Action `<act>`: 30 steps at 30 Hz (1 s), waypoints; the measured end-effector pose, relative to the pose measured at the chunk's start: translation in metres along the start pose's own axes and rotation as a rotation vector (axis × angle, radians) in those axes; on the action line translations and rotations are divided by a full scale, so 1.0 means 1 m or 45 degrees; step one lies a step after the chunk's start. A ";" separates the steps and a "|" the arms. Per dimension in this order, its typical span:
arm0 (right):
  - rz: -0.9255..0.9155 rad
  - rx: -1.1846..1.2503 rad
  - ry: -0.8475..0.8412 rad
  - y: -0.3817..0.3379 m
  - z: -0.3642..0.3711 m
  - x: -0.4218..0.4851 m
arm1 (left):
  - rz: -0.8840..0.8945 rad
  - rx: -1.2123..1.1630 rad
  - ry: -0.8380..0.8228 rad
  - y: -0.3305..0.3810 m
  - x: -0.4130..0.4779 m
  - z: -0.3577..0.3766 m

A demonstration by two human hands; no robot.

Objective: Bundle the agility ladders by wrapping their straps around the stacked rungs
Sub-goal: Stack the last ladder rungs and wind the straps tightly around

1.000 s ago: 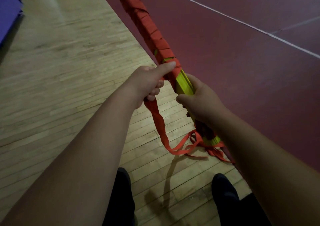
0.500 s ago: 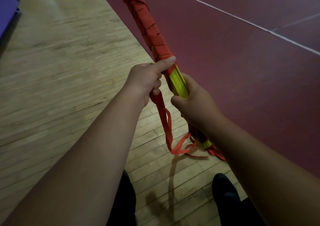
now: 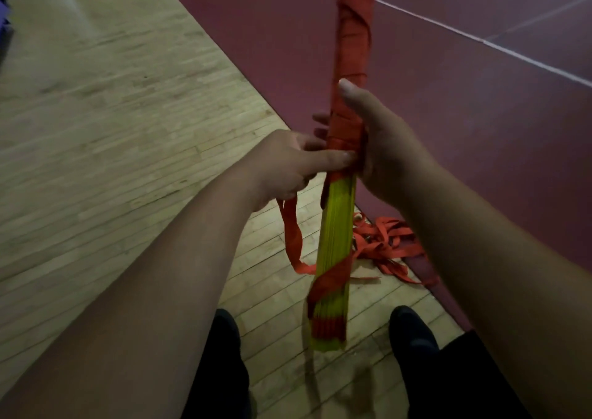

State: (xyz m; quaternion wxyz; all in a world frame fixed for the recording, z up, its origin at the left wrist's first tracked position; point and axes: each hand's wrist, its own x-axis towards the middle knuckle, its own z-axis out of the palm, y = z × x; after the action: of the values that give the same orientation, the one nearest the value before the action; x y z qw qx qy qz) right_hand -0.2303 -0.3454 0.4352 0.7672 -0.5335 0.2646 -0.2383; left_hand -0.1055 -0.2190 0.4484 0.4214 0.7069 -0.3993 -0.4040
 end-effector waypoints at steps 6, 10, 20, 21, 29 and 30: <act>0.029 0.379 0.253 0.003 -0.003 0.004 | 0.000 0.339 0.100 0.006 0.006 0.015; 0.002 0.363 0.196 0.002 -0.008 0.002 | -0.022 0.425 0.063 0.010 0.003 0.012; -0.037 0.401 0.101 -0.003 -0.007 -0.003 | -0.010 0.370 -0.065 0.014 -0.005 0.010; -0.043 0.393 0.101 -0.003 -0.006 -0.003 | -0.002 0.384 -0.039 0.011 -0.004 0.010; -0.142 0.164 0.219 0.002 0.000 0.002 | 0.000 0.410 0.090 0.005 -0.001 0.016; -0.155 0.104 0.251 0.003 0.001 0.003 | 0.000 0.462 0.113 0.005 0.001 0.016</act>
State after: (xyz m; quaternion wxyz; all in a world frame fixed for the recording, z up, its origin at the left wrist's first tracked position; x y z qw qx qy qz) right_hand -0.2271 -0.3462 0.4318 0.7427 -0.4908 0.2958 -0.3463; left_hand -0.1212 -0.2255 0.4475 0.3043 0.7884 -0.4467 -0.2938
